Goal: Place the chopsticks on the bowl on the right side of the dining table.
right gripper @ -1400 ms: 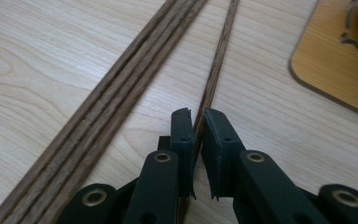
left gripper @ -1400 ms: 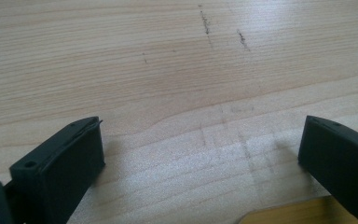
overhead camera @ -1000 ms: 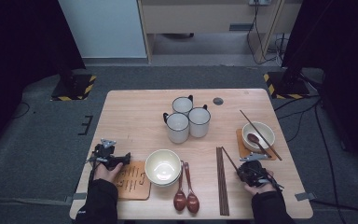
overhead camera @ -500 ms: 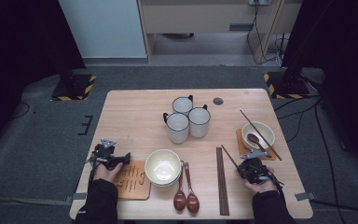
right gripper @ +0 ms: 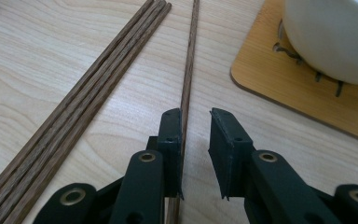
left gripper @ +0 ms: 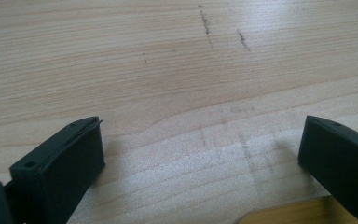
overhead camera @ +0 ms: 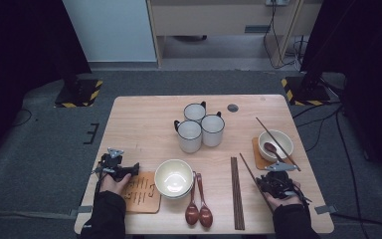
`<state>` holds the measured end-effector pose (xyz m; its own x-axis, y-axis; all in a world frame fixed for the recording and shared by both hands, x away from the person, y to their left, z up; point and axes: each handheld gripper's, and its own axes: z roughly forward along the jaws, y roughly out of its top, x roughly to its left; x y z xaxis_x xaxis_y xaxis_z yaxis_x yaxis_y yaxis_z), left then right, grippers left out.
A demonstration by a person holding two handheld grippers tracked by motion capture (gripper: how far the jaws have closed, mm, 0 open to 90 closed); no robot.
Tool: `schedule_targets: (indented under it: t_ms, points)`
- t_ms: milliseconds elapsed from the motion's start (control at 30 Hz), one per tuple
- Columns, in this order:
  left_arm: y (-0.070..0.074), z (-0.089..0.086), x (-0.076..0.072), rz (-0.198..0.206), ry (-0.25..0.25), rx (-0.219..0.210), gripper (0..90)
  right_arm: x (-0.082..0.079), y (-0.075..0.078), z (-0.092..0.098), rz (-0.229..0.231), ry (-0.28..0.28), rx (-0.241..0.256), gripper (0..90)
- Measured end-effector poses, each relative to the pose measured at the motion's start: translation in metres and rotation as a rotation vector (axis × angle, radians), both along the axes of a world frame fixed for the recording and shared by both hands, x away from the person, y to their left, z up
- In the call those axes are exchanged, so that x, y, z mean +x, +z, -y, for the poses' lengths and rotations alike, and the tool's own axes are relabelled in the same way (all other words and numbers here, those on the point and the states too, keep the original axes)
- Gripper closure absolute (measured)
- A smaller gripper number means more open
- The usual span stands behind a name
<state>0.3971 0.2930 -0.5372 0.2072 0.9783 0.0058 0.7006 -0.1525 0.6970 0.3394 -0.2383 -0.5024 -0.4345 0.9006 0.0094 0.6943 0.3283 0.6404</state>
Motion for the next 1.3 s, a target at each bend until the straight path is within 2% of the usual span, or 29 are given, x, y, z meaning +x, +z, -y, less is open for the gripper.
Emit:
schedule_targets:
  t_ms: [133, 367, 533, 667, 1300]
  points:
    - [0.0, 0.0, 0.0, -0.001, -0.001, 0.001, 0.0, -0.007, 0.002, 0.001, 0.005, -0.006, 0.016, 73.4]
    - [0.0, 0.0, 0.0, -0.001, -0.001, 0.001, 0.0, -0.013, 0.0, -0.002, -0.002, -0.004, 0.012, 72.8]
    - [0.0, 0.0, 0.0, 0.0, 0.0, 0.0, 0.0, -0.015, -0.002, -0.002, -0.019, -0.011, 0.015, 72.6]
    - [0.0, 0.0, 0.0, 0.0, 0.0, 0.0, 0.0, -0.014, -0.004, -0.004, -0.042, -0.01, 0.004, 73.4]
    - [0.0, 0.0, 0.0, -0.001, -0.001, 0.001, 0.0, -0.008, -0.011, -0.007, -0.078, -0.015, -0.022, 80.2]
